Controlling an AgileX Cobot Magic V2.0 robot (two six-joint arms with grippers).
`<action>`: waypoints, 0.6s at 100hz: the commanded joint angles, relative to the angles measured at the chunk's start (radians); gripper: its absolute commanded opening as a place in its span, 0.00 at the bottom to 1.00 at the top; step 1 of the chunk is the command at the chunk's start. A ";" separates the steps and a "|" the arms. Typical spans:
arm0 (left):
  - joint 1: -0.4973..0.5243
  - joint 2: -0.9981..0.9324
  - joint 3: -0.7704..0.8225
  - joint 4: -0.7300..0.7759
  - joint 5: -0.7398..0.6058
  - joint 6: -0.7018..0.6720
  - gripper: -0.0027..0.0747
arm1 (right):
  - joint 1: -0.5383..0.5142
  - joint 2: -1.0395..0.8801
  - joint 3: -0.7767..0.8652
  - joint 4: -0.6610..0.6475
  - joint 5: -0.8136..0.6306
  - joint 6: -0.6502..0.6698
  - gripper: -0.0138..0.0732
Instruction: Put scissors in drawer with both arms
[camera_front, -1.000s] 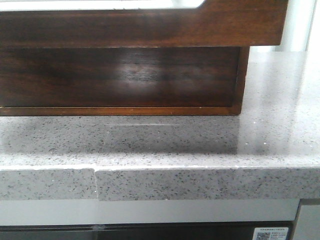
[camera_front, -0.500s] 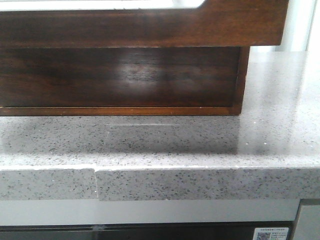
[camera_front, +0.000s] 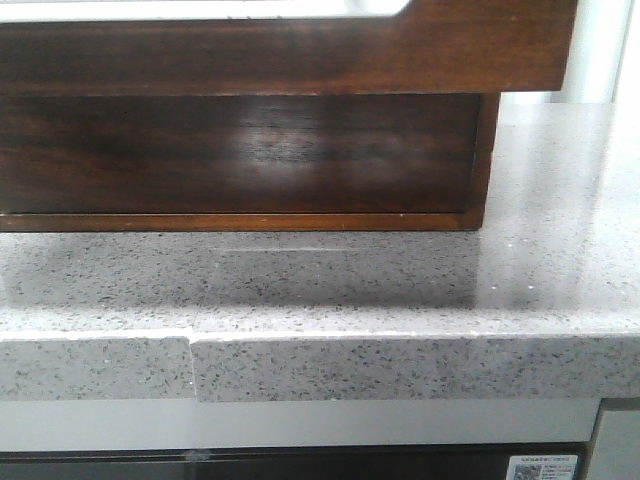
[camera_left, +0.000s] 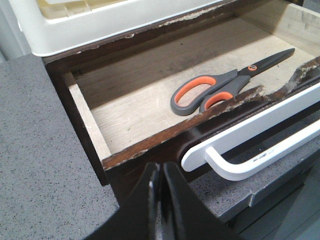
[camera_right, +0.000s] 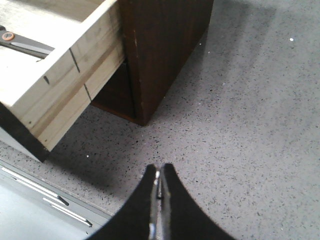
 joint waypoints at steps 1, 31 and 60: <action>-0.008 0.016 -0.034 -0.027 -0.075 -0.002 0.01 | -0.009 -0.002 -0.024 0.017 -0.054 -0.001 0.08; -0.008 0.016 -0.034 0.000 -0.077 -0.002 0.01 | -0.009 -0.002 -0.024 0.017 -0.054 -0.001 0.08; 0.054 -0.133 0.226 0.331 -0.405 -0.335 0.01 | -0.009 -0.002 -0.024 0.017 -0.054 -0.001 0.08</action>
